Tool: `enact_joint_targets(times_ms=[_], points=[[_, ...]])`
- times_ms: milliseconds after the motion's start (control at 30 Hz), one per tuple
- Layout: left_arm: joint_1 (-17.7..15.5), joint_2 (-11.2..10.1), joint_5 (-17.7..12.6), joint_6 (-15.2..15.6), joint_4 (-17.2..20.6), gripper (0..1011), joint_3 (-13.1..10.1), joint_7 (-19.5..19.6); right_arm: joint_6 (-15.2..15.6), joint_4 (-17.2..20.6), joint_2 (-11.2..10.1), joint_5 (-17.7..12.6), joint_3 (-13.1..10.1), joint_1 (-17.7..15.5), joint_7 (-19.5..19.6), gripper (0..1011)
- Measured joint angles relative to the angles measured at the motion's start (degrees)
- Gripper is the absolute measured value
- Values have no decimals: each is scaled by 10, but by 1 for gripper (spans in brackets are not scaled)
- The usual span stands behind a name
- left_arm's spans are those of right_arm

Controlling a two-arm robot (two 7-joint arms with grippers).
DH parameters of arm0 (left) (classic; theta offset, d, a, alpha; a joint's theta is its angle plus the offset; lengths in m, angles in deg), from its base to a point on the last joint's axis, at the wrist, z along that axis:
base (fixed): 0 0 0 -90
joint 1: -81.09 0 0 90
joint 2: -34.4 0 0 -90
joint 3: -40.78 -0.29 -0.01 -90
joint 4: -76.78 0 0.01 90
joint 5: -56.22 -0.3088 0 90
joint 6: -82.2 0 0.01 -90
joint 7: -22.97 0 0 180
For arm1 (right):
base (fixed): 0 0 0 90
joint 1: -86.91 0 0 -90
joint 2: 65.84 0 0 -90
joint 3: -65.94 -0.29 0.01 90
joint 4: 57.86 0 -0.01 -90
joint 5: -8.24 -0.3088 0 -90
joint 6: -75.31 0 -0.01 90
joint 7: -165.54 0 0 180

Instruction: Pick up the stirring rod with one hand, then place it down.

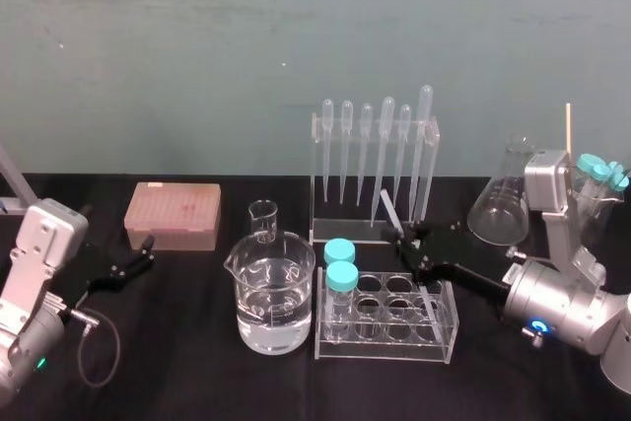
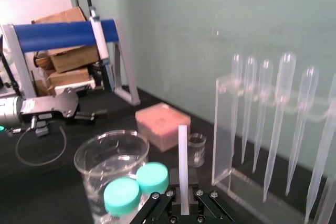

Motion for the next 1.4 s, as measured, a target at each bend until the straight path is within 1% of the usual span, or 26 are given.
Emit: enact_joint_targets(times_ms=[133,167,200,233,300,333,433,467,567,600,667,700,733,767,800,833,867,900,967,1200,1400], points=[[0,0,0,0,0,1000,0,0,-32,2,7,18,-6,6,2,71],[0,0,0,0,0,1000,0,0,-47,2,11,26,-8,10,3,71],[0,0,0,0,0,1000,0,0,-55,1,13,30,-9,11,4,71],[0,0,0,0,0,1000,0,0,-75,-1,17,39,-12,15,5,71],[0,0,0,0,0,1000,0,0,-95,-3,23,45,-16,18,6,70],[0,0,0,0,0,1000,0,0,-119,-6,29,50,-21,20,6,71],[0,0,0,0,0,1000,0,0,-158,-12,37,53,-29,23,3,71],[0,0,0,0,0,1000,0,0,-182,-16,42,54,-35,25,-1,70],[0,0,0,0,0,1000,0,0,-221,-22,50,51,-44,26,-12,70],[0,0,0,0,0,1000,0,0,-244,-26,55,45,-50,26,-23,70],[0,0,0,0,0,1000,0,0,-268,-31,59,36,-57,24,-35,70],[0,0,0,0,0,1000,0,0,-288,-38,63,26,-62,22,-46,71],[0,0,0,0,0,1000,0,0,-297,-42,65,19,-64,21,-54,71],[0,0,0,0,0,1000,0,0,-311,-51,68,2,-68,19,-72,71],[0,0,0,0,0,1000,0,0,-316,-56,70,-6,-70,17,-82,71],[0,0,0,0,0,1000,0,0,-319,-67,73,-24,-73,15,-100,70],[0,0,0,0,0,1000,0,0,-319,-67,73,-24,-73,15,-100,70],[0,0,0,0,0,1000,0,0,-318,-77,75,-40,-75,12,-114,70],[0,0,0,0,0,1000,0,0,-310,-89,77,-54,-77,8,-127,71],[0,0,0,0,0,1000,0,0,-281,-112,80,-70,-84,-4,-140,70],[0,0,0,0,0,1000,0,0,-282,-112,80,-70,-84,-4,-140,71]])
